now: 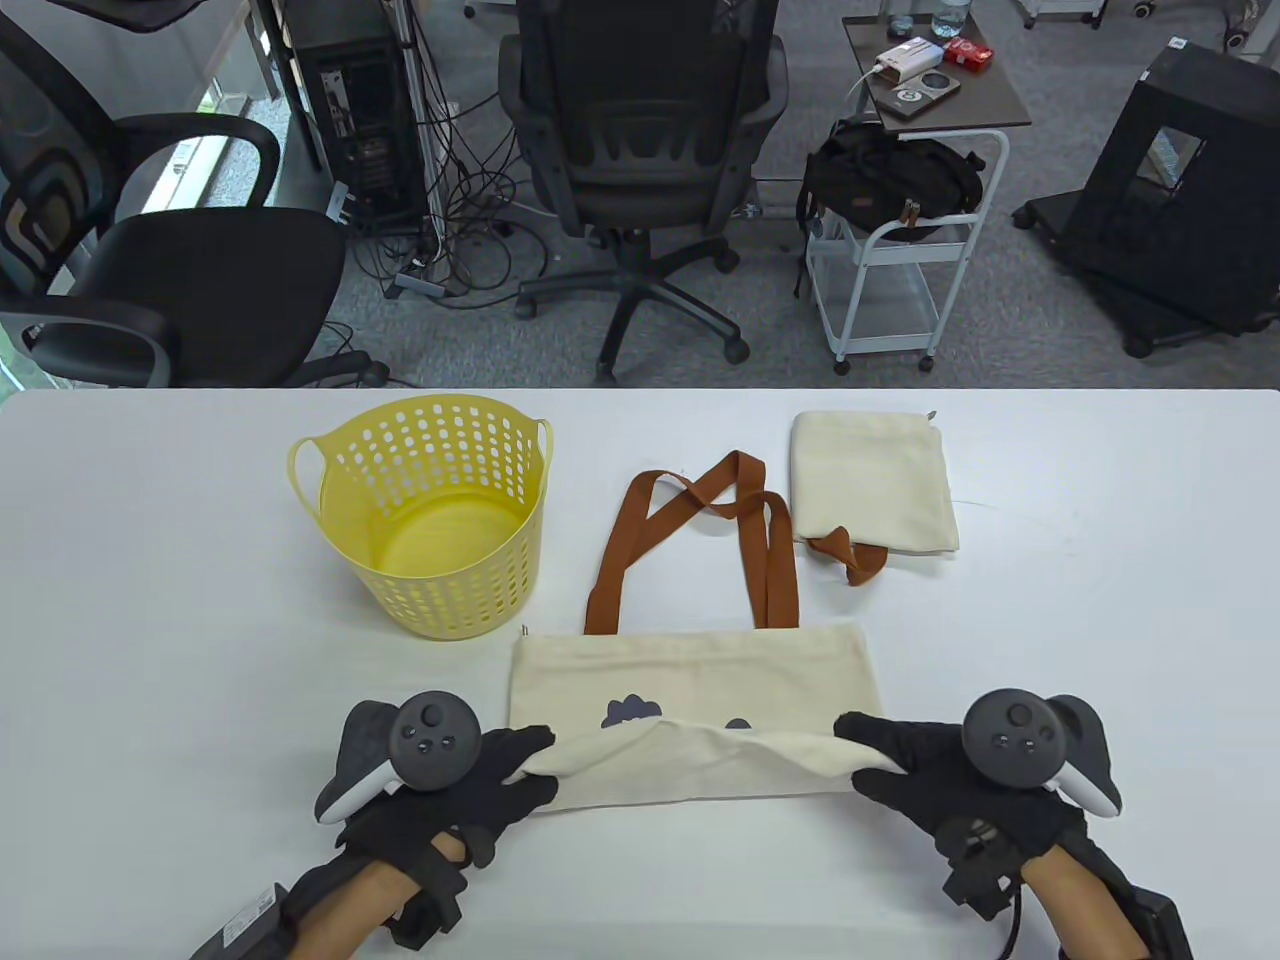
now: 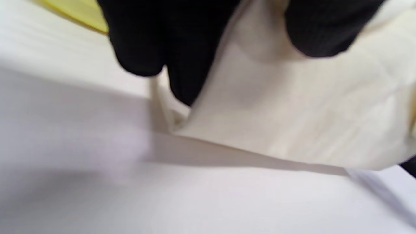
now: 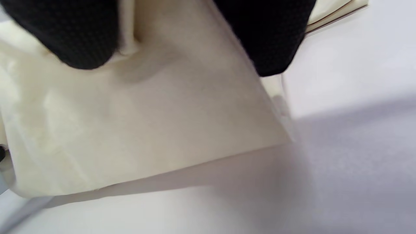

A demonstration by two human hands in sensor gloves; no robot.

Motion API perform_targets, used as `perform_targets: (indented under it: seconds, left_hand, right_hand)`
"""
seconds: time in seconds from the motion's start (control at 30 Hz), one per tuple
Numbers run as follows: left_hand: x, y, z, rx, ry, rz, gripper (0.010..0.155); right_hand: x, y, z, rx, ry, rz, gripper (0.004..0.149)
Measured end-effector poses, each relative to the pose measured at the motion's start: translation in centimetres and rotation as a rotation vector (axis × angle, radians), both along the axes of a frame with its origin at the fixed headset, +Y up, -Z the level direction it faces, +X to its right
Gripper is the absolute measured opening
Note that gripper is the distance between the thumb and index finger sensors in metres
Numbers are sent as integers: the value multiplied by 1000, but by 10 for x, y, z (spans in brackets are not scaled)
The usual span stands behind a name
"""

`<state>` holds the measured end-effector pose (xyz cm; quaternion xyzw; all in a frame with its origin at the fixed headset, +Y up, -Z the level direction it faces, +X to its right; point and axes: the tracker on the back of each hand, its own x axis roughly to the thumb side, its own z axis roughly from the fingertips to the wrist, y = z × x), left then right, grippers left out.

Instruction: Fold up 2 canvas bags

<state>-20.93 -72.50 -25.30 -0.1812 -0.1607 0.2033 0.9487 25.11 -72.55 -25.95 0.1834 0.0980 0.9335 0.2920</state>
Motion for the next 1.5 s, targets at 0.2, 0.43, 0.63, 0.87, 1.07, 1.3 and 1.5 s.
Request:
perform_targets:
  seconds: [0.2,0.43,0.63,0.87,1.07,1.3,1.5]
  left_hand:
    - [7,-12,-21,-22,58,-158,59]
    - [20,-20,-12,226,124,-420,60]
    - [27,-26,-7,280,118,-506,83]
    - [34,-40,-9,182,6,-506,87]
    - [26,-63,-22,-58,-53,-471,82]
    - [21,-70,-24,-125,-60,-400,82]
    - [20,-73,-24,-139,-73,-406,83]
  right_hand:
    - [-9,-10,-27,-103,-63,93,59]
    - [-28,-16,-19,52,-164,315,62]
    - [-48,-22,-8,167,-233,542,66]
    - [-57,-32,-5,201,-275,731,77]
    - [-47,-32,-10,83,-288,723,78]
    - [-39,2,-46,-15,-361,511,76]
    - [-67,29,-117,-126,-389,449,77]
